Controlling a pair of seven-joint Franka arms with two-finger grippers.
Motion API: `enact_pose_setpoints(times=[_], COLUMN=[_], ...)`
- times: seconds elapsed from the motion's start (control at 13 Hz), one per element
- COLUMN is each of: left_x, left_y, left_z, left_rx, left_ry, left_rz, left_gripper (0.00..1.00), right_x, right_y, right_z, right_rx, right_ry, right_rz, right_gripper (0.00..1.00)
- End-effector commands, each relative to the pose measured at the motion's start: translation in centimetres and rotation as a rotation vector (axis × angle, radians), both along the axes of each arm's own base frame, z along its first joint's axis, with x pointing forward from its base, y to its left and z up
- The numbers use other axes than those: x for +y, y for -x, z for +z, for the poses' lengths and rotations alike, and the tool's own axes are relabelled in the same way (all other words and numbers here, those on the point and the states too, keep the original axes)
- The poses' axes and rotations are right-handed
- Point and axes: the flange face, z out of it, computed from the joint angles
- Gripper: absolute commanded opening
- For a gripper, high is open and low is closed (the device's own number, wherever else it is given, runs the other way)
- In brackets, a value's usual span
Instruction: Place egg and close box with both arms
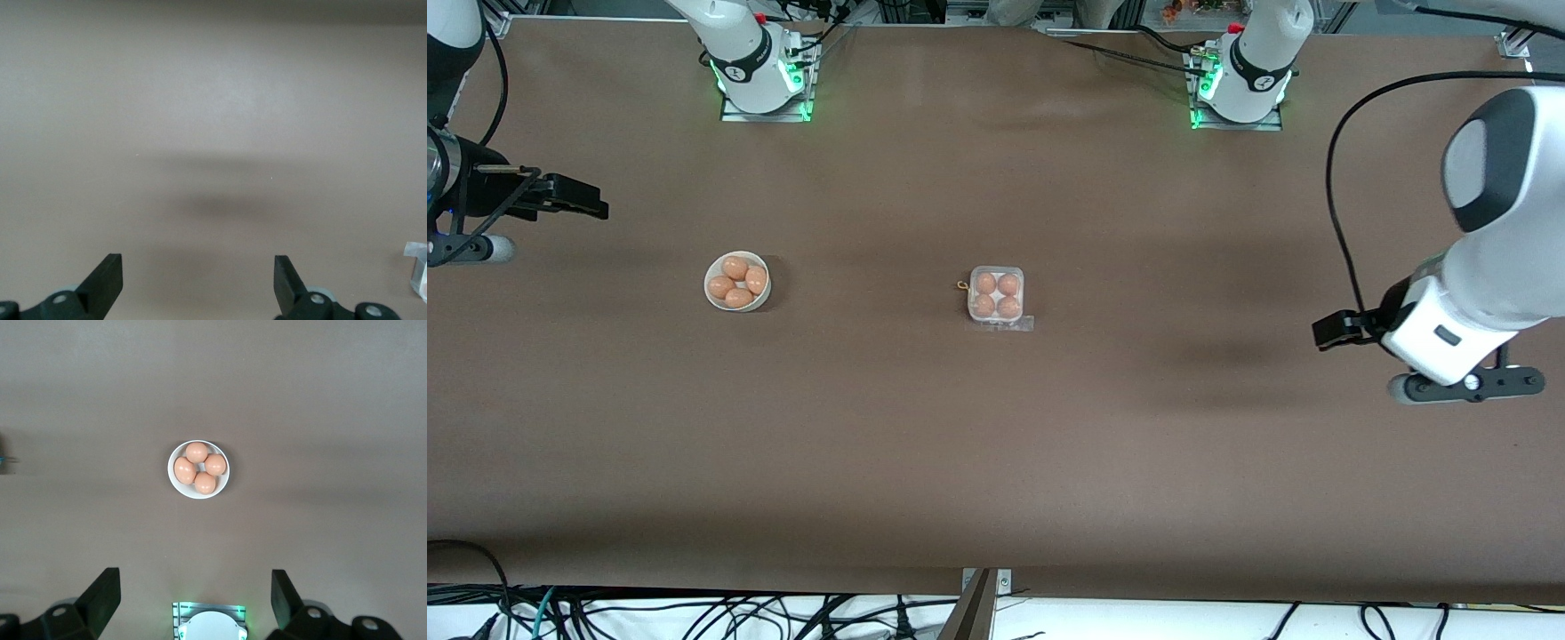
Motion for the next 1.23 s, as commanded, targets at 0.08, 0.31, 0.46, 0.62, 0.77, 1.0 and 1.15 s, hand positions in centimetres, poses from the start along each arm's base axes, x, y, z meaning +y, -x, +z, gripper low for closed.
enact_pose_setpoints(times=[0.08,0.31,0.46,0.62,0.77,1.0,1.15], left_x=[1.2,2.8,3.8,5.7,6.8,6.4,6.0], left_y=[4.0,6.2,8.1,9.9,10.6,12.2,12.6], left_z=[2.8,3.3,3.5,4.5,5.4,5.6,5.9], left_rx=[-0.051,-0.047,-0.06,-0.085,-0.097,-0.089,-0.092], left_ry=[0.006,0.012,0.018,0.024,0.026,0.029,0.03], left_rz=[-0.017,0.004,0.015,0.043,0.06,0.049,0.043], left_gripper=[1.0,1.0,1.0,1.0,1.0,1.0,1.0], right_x=[-0.5,-0.5,-0.6,-0.5,-0.5,-0.5,-0.5], right_y=[0.5,0.5,0.6,0.8,0.8,0.8,0.8], right_z=[0.9,0.9,0.9,0.8,0.8,0.8,0.8], right_rx=[0.005,0.005,0.011,0.028,0.028,0.028,0.029], right_ry=[0.001,0.001,0.003,0.0,0.0,0.0,-0.002], right_rz=[0.013,0.013,0.01,0.007,0.007,0.007,0.007], right_gripper=[1.0,1.0,1.0,1.0,1.0,1.0,1.0])
